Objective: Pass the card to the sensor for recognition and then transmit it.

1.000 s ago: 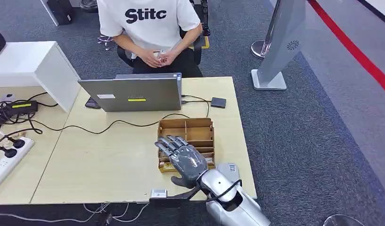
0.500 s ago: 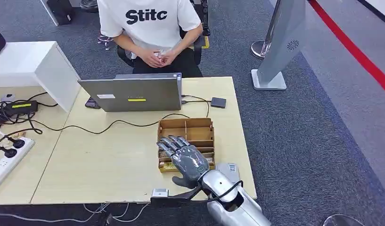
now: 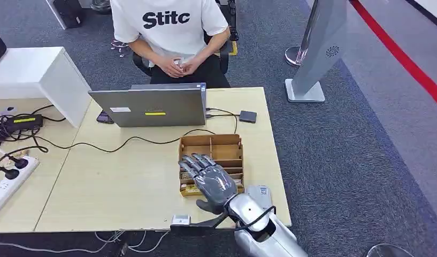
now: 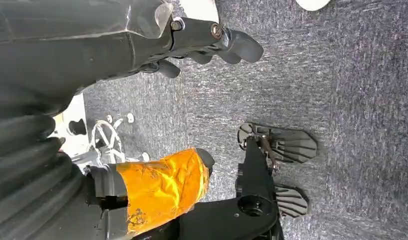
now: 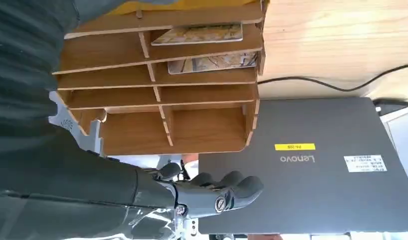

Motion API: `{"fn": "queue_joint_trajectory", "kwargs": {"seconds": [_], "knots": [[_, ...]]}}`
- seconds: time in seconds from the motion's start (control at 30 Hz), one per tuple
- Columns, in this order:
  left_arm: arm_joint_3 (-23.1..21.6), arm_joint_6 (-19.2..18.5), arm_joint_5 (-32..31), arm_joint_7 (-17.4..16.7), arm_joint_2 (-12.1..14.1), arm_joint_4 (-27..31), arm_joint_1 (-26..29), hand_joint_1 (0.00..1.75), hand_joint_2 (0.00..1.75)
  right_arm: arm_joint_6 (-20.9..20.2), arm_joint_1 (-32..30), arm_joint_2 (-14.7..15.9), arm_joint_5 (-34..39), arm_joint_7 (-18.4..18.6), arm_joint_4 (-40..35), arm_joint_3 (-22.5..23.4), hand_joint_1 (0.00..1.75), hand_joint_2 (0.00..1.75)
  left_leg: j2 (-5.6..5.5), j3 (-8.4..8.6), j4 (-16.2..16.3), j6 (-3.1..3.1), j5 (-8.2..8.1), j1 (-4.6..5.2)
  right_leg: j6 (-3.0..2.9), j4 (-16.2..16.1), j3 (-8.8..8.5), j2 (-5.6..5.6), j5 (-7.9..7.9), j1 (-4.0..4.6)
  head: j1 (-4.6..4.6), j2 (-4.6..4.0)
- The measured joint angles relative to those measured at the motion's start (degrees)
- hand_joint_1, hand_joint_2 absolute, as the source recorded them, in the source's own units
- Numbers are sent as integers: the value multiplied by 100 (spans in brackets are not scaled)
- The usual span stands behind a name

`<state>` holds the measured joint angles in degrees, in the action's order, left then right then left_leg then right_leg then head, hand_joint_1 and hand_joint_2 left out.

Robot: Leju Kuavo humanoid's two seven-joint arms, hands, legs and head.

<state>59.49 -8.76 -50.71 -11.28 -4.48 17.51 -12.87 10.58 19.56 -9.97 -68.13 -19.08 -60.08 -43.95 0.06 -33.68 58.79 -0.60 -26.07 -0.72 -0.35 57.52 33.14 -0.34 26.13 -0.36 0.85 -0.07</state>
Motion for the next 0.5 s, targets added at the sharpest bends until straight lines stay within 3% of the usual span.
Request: {"fn": "queue_joint_trajectory", "kwargs": {"seconds": [0.5], "knots": [[-83,7,-2,0,-24,0,-7,0,175,4,0,-26,11,0,109,2,0,175,0,0,0,0,0,0,0,0,0,0,0,0,0,0]]}}
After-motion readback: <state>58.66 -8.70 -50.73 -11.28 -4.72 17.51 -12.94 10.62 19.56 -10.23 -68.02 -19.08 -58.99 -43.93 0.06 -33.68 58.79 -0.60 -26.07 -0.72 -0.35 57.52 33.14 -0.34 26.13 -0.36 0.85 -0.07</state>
